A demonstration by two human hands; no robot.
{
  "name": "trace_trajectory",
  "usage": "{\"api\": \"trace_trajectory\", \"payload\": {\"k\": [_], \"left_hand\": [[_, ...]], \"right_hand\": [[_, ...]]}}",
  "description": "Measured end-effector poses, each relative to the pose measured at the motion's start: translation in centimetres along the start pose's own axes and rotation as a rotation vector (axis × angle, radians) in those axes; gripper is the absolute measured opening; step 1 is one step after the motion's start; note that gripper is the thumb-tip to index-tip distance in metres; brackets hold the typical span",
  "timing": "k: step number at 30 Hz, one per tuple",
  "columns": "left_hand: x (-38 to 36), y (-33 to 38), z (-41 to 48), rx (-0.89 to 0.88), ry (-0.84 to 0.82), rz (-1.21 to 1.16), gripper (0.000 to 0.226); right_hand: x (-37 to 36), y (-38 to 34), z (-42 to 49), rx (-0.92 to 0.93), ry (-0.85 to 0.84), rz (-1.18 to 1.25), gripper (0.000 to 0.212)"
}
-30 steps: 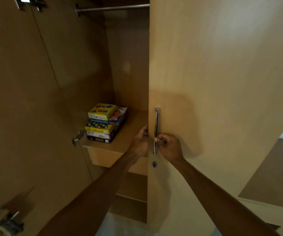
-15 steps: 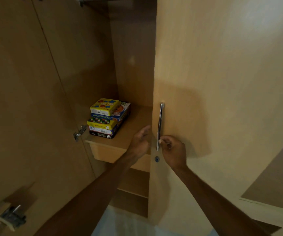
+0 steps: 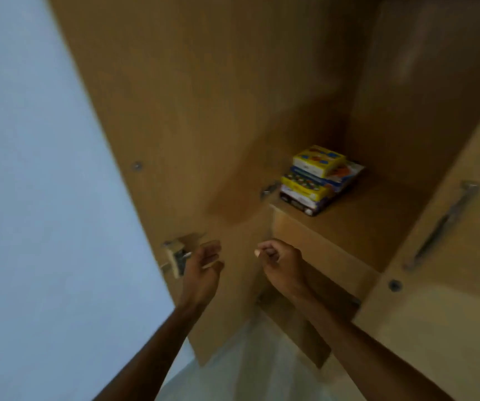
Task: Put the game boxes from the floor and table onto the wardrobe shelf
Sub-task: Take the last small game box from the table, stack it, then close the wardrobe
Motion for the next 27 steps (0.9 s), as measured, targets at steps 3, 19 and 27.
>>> {"api": "trace_trajectory", "payload": {"k": [3, 19, 27], "left_hand": [[7.1, 1.9, -0.2, -0.062, 0.231, -0.010, 0.033], [15.0, 8.7, 6.3, -0.196, -0.011, -0.033, 0.021], [9.9, 7.2, 4.6, -0.279, -0.339, -0.097, 0.016]], "right_hand": [[-4.8, -5.0, 0.7, 0.102, -0.100, 0.030, 0.009], [-12.0, -15.7, -0.9, 0.107, 0.025, -0.029, 0.034], [-7.6, -12.4, -6.7, -0.023, 0.315, -0.082, 0.040]]}}
Point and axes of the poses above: each hand's wrist, its own z-axis towards the middle knuckle, its own x-axis out of the back of the hand, y = z × x, the point moved 1 cm from there along z, towards the middle knuckle, and after that the axes turned 14 degrees about -z, right-handed, at the moved point
